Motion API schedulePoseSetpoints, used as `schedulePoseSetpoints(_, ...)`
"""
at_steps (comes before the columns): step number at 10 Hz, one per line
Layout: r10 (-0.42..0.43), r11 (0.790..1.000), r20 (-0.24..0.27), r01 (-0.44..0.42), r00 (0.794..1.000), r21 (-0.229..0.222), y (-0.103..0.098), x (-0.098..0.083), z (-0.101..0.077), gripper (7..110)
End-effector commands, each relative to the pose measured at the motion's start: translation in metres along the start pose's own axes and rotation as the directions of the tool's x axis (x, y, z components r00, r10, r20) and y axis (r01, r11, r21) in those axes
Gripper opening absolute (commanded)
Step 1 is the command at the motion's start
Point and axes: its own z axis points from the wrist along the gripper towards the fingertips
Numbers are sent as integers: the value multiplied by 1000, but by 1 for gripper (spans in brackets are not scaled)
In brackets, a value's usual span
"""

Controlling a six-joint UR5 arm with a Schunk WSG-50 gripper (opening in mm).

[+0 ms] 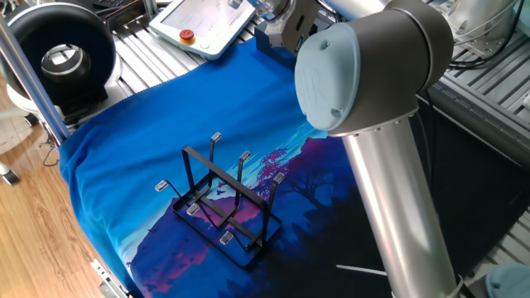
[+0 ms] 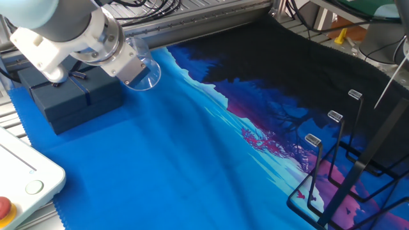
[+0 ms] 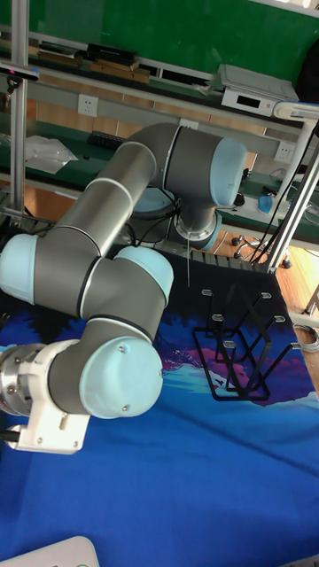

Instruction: Take the cup off the cup rack

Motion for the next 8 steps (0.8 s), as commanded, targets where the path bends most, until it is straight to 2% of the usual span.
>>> schedulePoseSetpoints(1, 18, 999, -1, -18, 1000, 33, -9, 1, 0, 22)
schedulePoseSetpoints(2, 11, 1000, 2, -11, 1000, 24, -9, 0, -1, 7)
schedulePoseSetpoints(5, -39, 997, 4, 39, 999, -65, 0, 1, -6, 7)
schedulePoseSetpoints(8, -84, 992, -1, 83, 997, -97, -12, 10, -11, 7)
